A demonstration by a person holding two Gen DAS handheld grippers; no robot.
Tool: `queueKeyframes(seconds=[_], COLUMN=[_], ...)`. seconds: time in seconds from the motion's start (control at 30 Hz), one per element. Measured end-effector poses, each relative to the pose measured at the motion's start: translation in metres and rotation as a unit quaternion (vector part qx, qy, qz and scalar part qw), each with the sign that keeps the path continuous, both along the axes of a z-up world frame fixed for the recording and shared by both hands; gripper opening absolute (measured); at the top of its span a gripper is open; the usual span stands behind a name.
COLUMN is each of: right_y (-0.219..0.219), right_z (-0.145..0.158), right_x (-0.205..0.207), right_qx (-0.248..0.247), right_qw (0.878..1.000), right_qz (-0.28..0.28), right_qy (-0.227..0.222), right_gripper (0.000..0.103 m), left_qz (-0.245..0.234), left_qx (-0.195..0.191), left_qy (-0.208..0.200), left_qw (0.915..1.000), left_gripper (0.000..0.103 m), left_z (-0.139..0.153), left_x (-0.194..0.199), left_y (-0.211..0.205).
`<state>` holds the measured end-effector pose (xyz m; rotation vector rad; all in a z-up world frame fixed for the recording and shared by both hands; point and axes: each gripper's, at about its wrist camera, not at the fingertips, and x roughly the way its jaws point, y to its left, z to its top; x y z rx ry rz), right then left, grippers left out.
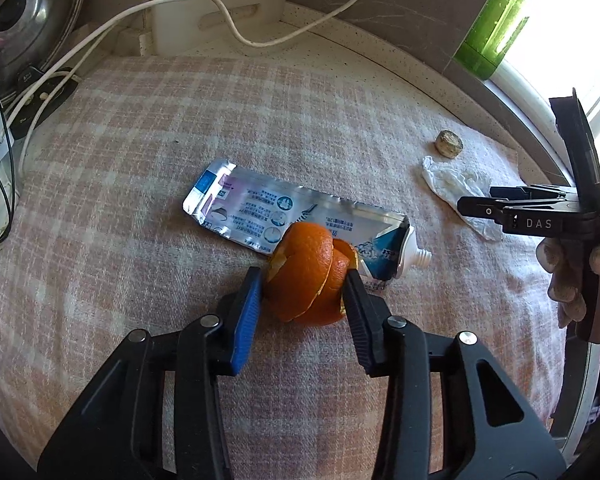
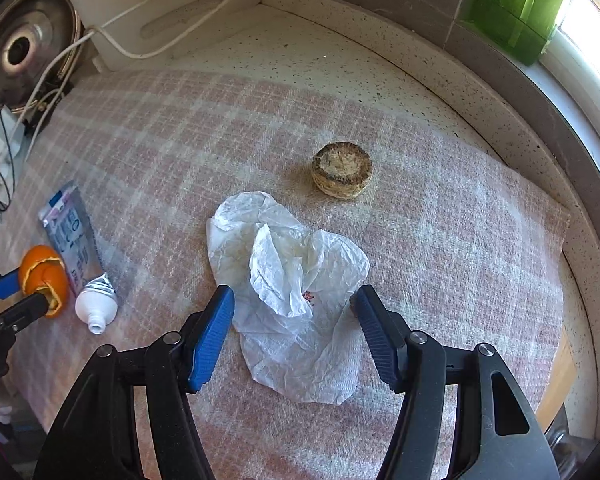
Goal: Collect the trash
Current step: 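Grasp the orange peel with the left gripper while the right gripper grasps the white tissue, then carry the orange peel and tissue down over the blue wastebasket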
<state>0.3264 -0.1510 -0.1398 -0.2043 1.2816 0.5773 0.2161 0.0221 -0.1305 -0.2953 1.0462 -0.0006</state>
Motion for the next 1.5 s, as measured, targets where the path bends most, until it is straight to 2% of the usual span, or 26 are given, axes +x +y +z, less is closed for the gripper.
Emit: queueKeyframes(seconds=[0.03, 0.07, 0.1, 0.13, 0.2, 0.3, 0.6, 0.97, 1.27, 1.5], right_y=[-0.002, -0.002, -0.001, -0.001, -0.004, -0.009, -0.027, -0.047, -0.050, -0.041], right_z=[0.000, 0.000, 0.000, 0.001, 0.001, 0.004, 0.037, 0.075, 0.100, 0.110], right_x=[0.000, -0.001, -0.002, -0.003, -0.003, -0.005, -0.020, -0.054, -0.111, -0.180], right_qx=[0.003, 0.003, -0.003, -0.010, -0.003, 0.014, 0.068, 0.141, 0.162, 0.168], right_qw=[1.000, 1.000, 1.000, 1.000, 1.000, 1.000, 0.997, 0.989, 0.986, 0.985], right_qz=[0.002, 0.004, 0.005, 0.004, 0.008, 0.003, -0.013, -0.017, -0.020, -0.037], right_qy=[-0.001, -0.002, -0.005, -0.012, -0.009, -0.006, -0.029, -0.032, -0.039, -0.032], right_gripper=[0.062, 0.053, 0.039, 0.033, 0.010, 0.004, 0.002, 0.002, 0.002, 0.002], left_qz=[0.002, 0.002, 0.003, 0.003, 0.006, 0.012, 0.019, 0.025, 0.021, -0.008], left_qx=[0.000, 0.001, 0.002, 0.003, 0.007, 0.006, 0.005, 0.013, 0.000, -0.003], left_qy=[-0.001, -0.001, -0.002, -0.003, -0.004, -0.007, -0.024, -0.045, -0.054, -0.054], left_qw=[1.0000, 1.0000, 1.0000, 1.0000, 1.0000, 0.9999, 0.9995, 0.9986, 0.9983, 0.9985], left_gripper=[0.034, 0.034, 0.033, 0.032, 0.031, 0.031, 0.030, 0.030, 0.030, 0.030], left_z=[0.001, 0.001, 0.001, 0.002, 0.002, 0.004, 0.019, 0.046, 0.048, 0.045], left_x=[0.000, 0.000, 0.000, -0.001, -0.003, -0.005, -0.021, -0.055, -0.111, -0.164], left_y=[0.001, 0.001, 0.002, 0.002, 0.003, 0.003, -0.001, -0.012, 0.005, 0.019])
